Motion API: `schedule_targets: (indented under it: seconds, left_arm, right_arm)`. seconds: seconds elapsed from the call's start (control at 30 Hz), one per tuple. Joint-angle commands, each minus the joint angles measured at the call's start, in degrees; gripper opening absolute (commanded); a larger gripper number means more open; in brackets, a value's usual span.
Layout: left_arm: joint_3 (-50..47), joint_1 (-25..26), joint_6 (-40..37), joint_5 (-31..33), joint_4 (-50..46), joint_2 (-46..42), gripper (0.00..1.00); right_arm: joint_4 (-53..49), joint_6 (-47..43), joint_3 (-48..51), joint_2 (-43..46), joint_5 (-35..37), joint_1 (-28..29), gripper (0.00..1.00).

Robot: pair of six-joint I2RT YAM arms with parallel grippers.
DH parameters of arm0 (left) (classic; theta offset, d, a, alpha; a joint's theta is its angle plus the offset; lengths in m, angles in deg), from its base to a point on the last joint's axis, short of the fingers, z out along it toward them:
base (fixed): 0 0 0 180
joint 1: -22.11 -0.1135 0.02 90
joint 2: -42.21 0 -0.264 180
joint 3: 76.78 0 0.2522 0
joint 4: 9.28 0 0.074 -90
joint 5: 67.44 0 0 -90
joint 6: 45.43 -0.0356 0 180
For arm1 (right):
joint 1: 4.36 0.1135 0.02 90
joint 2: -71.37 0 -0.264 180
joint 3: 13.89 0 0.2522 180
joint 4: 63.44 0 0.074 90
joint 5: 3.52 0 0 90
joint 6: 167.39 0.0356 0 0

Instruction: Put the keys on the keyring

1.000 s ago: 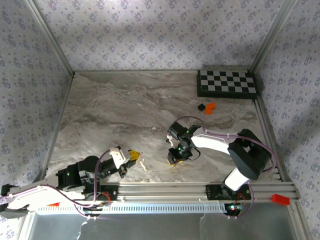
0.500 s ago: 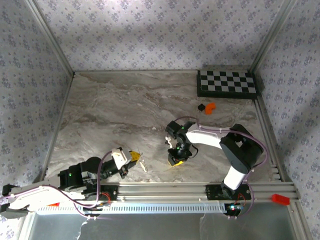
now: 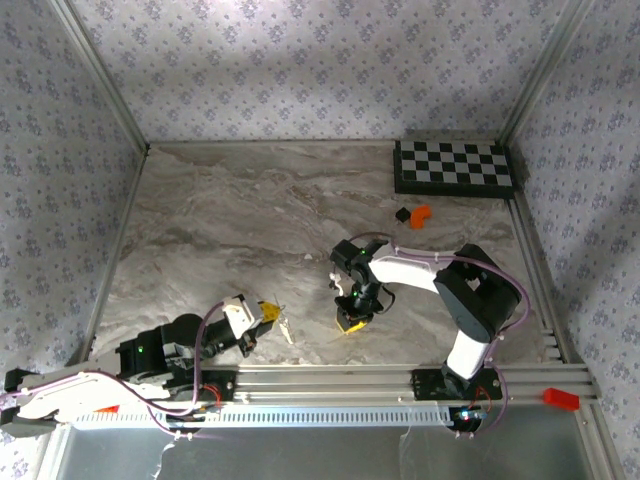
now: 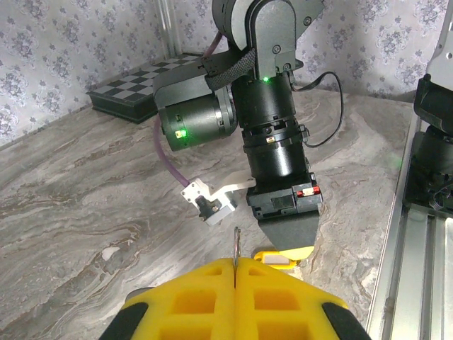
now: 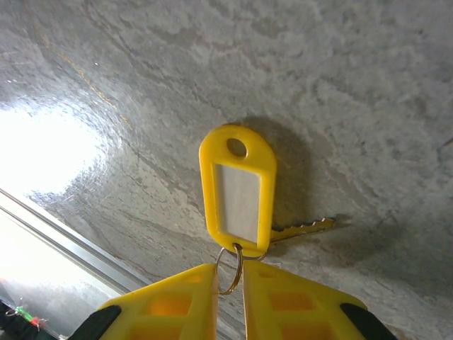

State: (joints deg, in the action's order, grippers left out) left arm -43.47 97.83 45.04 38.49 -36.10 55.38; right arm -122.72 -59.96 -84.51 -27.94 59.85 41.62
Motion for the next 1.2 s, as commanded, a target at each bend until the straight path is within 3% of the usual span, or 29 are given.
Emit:
schedule_targets:
  seconds: [0.0,0.4,0.57,0.7,0.93,1.17]
  left_arm:
    - [0.3,-0.24,-0.86,0.52,2.91,-0.51,0.0]
    - [0.22,-0.23,-0.8,0.87,2.69,-0.53,0.0]
    - [0.09,-0.31,-0.75,1.08,2.7,-0.54,0.0]
    - [0.14,-0.23,-0.54,0.97,2.72,-0.51,0.0]
    - [0.05,-0.28,-0.39,1.24,2.87,-0.34,0.0]
    - [1.09,-0.3,-0.21,1.22,2.38,-0.52,0.0]
  right_arm:
    - [-2.3,-1.18,-1.38,-1.15,-1.48,-0.36,0.17]
    - [-2.09,-1.09,-0.84,-0.89,-1.15,-0.79,0.1]
    - [-0.02,-0.03,1.21,1.44,-0.76,-0.71,0.0]
    - [3.99,3.11,4.11,5.47,1.41,-0.26,0.0]
    - [15.62,8.3,10.84,17.55,14.27,4.91,0.0]
    - [25.53,10.95,17.03,24.79,34.14,13.65,0.0]
